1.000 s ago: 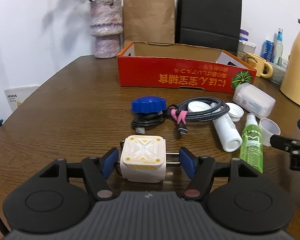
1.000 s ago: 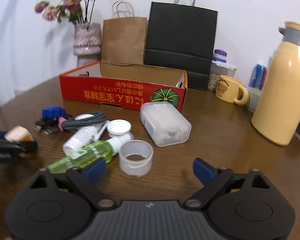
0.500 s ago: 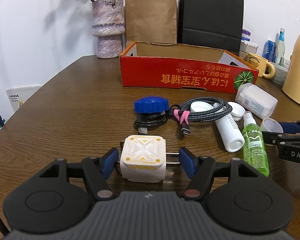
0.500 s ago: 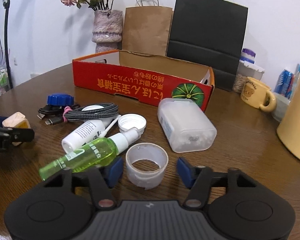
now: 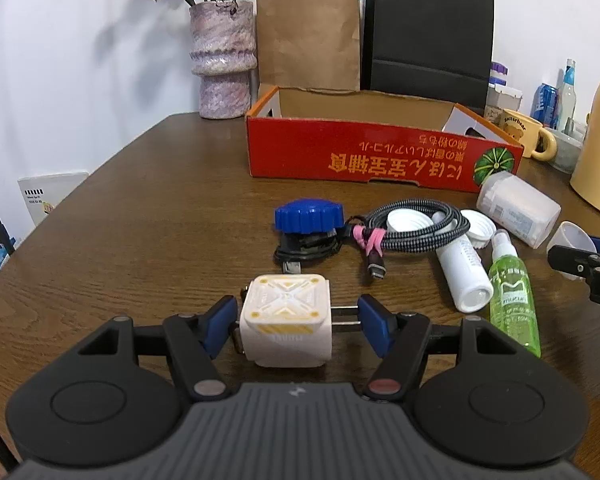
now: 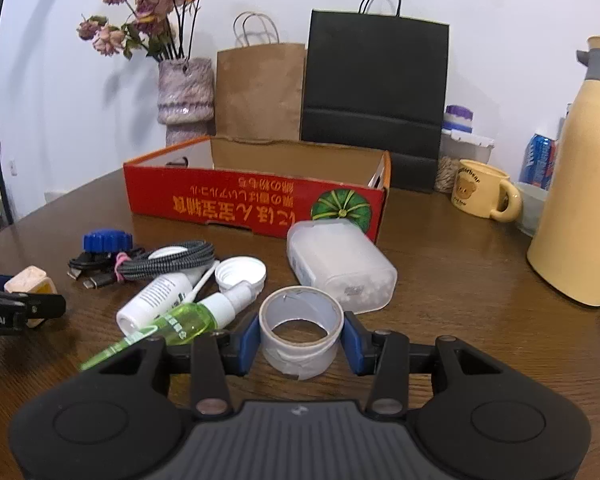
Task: Organize rigid objects
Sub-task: 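Lift the plug adapter with the left gripper while the right gripper grasps the white tape roll, then carry both items over the red box and open both grippers to drop them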
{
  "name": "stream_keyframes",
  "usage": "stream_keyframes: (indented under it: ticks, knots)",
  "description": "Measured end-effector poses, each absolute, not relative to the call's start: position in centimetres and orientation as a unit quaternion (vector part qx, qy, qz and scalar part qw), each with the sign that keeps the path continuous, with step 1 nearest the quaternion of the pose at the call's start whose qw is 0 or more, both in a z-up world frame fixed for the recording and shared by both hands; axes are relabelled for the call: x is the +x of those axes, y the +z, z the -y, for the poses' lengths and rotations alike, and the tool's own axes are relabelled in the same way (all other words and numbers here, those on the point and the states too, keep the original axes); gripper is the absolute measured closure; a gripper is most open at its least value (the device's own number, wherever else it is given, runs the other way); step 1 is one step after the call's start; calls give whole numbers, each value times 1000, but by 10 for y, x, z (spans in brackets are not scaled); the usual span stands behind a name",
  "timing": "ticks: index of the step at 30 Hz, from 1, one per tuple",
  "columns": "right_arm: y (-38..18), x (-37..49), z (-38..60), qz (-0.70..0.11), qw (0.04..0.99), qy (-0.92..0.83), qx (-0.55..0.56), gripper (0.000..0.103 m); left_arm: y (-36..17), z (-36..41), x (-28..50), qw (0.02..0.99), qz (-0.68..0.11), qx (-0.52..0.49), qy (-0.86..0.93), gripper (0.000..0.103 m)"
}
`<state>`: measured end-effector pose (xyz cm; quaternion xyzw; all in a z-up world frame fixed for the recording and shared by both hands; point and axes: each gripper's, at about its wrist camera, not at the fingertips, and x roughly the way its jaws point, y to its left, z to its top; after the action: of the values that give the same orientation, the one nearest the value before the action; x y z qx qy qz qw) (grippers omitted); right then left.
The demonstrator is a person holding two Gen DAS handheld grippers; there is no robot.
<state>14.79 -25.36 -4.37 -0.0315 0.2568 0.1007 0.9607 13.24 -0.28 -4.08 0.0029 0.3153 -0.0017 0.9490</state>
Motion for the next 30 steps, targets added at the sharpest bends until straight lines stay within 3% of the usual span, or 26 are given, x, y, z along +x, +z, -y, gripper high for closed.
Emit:
stream_keyframes:
  ticks: [15, 30]
  knots:
    - [-11, 154, 239, -224, 969, 106, 2, 60, 6, 14, 146, 962, -273, 5, -16, 35]
    - [20, 217, 221, -195, 976, 96, 17, 60, 34, 25, 215, 967, -253, -10, -19, 35]
